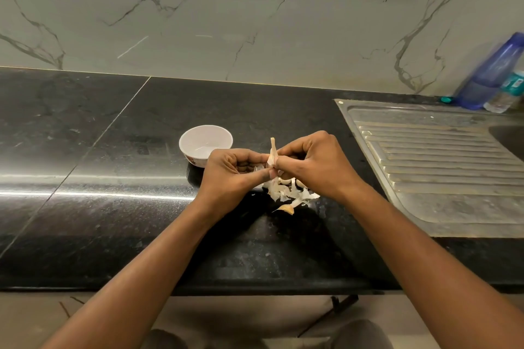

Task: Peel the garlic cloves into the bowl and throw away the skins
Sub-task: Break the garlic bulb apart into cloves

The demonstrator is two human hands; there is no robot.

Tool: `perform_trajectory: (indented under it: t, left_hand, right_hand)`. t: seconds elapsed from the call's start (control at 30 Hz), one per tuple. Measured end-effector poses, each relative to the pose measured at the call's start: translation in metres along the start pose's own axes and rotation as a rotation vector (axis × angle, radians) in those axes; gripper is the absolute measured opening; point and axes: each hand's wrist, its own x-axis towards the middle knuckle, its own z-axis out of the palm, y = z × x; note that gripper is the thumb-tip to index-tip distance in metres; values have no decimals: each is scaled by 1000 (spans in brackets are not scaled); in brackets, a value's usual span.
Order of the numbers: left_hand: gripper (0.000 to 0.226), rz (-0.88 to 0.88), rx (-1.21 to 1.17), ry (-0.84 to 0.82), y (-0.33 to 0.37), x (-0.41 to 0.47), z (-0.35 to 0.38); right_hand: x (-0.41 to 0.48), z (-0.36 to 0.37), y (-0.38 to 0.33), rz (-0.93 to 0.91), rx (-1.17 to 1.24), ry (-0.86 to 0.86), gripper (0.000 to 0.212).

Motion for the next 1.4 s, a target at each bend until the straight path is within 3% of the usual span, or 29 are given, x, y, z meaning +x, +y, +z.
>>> perform_trajectory:
  t: [0.27, 0.4, 0.63, 1.03, 1.4]
  left_hand:
    - [18, 5, 70, 78, -5, 0, 2]
    - [16, 23, 89, 102, -4, 0, 2]
    - [23, -17, 22, 65, -4, 1, 2]
    - [19, -58, -16, -20, -3, 2, 0]
    - [22, -113, -35, 62, -4, 3, 1]
  right_hand:
    - [-1, 26, -6, -48, -204, 170, 32]
    - [-1, 30, -6, -53, -214, 202, 26]
    - [-6, 14, -2, 30, 67, 106, 6]
    - [-4, -2, 2, 46, 59, -29, 11]
    - [-2, 1, 14, 117, 145, 51, 9]
